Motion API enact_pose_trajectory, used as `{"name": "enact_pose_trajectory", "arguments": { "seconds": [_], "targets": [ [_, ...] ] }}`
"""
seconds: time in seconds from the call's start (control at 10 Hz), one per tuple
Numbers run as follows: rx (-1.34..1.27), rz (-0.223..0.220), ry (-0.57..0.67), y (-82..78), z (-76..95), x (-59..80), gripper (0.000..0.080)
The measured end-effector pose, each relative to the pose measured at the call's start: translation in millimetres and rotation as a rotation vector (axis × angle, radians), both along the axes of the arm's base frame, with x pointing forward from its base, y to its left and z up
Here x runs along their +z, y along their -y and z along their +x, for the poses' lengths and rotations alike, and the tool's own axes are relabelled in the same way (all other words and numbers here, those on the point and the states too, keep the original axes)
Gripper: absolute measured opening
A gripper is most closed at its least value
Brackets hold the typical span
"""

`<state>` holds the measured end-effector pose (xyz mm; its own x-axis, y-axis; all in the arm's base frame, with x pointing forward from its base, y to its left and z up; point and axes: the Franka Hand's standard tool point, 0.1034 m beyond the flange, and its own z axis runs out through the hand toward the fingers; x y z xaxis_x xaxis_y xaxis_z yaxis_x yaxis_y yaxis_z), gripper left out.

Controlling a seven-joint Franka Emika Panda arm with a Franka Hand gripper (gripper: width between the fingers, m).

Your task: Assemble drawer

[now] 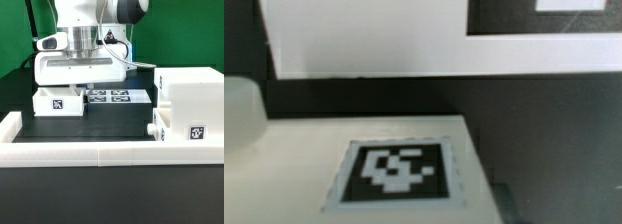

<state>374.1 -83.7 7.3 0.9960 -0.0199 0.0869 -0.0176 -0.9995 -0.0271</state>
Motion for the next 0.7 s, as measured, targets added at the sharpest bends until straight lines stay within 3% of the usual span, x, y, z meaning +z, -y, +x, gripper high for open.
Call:
{"name": "enact_pose_trajectory", "arguments": {
  "seconds": [0.2,0.5,0.7],
  "targets": [
    [0.093,0.010,-0.014,-21.1,7.7,14.4,0.0042],
    [0.187,0.050,-0.066,-34.0,24.0,35.7,0.0042],
    [0.295,0.054,-0.066,-42.6,45.0,47.8,0.0042]
  ]
}}
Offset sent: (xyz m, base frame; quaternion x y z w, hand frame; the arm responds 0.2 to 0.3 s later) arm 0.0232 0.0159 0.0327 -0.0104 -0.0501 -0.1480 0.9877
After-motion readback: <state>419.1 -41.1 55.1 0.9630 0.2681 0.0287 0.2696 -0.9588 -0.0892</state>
